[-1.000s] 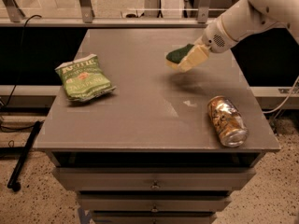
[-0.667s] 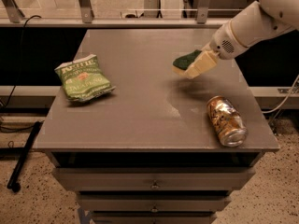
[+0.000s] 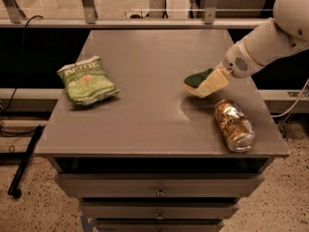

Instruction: Move sponge near orange can

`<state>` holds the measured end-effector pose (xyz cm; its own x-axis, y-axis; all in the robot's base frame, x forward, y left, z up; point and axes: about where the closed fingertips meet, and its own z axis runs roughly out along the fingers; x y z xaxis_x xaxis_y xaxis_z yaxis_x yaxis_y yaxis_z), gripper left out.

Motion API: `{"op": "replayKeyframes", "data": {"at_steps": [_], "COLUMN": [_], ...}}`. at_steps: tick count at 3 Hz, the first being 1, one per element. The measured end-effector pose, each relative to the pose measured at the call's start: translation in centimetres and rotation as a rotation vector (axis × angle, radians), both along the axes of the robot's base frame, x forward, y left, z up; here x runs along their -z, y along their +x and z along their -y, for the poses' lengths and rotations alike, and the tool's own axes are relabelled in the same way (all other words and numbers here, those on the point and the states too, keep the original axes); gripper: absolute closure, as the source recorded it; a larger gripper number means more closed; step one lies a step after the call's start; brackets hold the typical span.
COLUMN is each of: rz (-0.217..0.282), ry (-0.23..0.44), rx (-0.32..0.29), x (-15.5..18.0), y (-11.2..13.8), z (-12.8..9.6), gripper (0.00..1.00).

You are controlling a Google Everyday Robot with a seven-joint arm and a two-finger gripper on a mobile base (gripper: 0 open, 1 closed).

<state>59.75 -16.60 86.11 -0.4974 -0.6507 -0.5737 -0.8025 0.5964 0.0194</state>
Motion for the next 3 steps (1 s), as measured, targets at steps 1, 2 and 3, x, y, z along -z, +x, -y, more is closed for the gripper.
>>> {"op": "replayKeyframes", "data": {"at_steps": [1, 2, 3], "rz": [-0.03, -0.059, -0.085], "ry": [-0.007, -0.029, -0.049], "rx": [0.036, 0.06, 0.074], "x": [0.4, 0.1, -0.2], "y": [-1.2, -2.0, -2.8], "z": [0.4, 0.3, 0.1], "gripper": [1.0, 0.81, 0.5]}}
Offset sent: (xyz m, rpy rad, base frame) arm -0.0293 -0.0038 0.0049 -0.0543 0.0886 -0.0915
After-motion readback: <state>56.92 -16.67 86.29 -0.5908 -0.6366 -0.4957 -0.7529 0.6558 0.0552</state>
